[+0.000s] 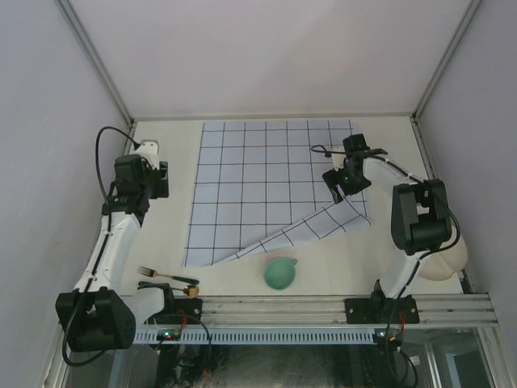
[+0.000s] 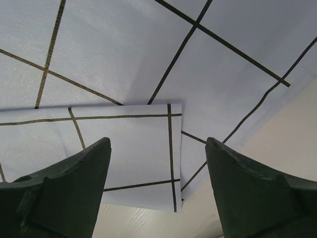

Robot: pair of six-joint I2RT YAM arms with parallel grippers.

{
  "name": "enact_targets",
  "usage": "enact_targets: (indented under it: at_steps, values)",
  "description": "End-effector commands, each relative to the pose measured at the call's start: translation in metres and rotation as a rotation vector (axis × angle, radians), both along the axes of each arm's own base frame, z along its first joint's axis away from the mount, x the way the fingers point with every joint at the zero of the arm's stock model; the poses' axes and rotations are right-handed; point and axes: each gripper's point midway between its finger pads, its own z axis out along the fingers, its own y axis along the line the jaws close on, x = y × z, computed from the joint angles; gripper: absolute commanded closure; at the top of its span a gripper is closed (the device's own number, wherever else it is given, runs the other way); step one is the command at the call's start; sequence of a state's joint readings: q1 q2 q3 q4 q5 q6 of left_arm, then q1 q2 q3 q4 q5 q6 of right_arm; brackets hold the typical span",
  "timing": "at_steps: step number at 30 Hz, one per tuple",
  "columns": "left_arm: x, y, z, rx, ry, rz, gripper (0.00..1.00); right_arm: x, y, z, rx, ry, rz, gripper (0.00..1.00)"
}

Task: Set the dinner table for one person
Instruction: Flatten out the napkin at the center of the board.

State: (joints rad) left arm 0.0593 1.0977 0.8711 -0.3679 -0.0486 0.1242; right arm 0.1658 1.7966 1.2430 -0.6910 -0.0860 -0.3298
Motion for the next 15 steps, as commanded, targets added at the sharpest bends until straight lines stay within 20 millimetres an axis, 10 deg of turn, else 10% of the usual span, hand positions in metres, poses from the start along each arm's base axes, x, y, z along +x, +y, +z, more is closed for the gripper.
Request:
enact_targets:
  at_steps: [1, 15]
  values:
    - [0.000, 0.005, 0.016, 0.027, -0.061, 0.005, 0.37, 0.015, 0.003, 0.006, -0.007, -0.041, 0.003, 0.24]
    - [-0.017, 0.009, 0.011, 0.048, -0.067, 0.027, 0.37, 0.010, 0.006, -0.019, -0.001, 0.028, 0.007, 0.30]
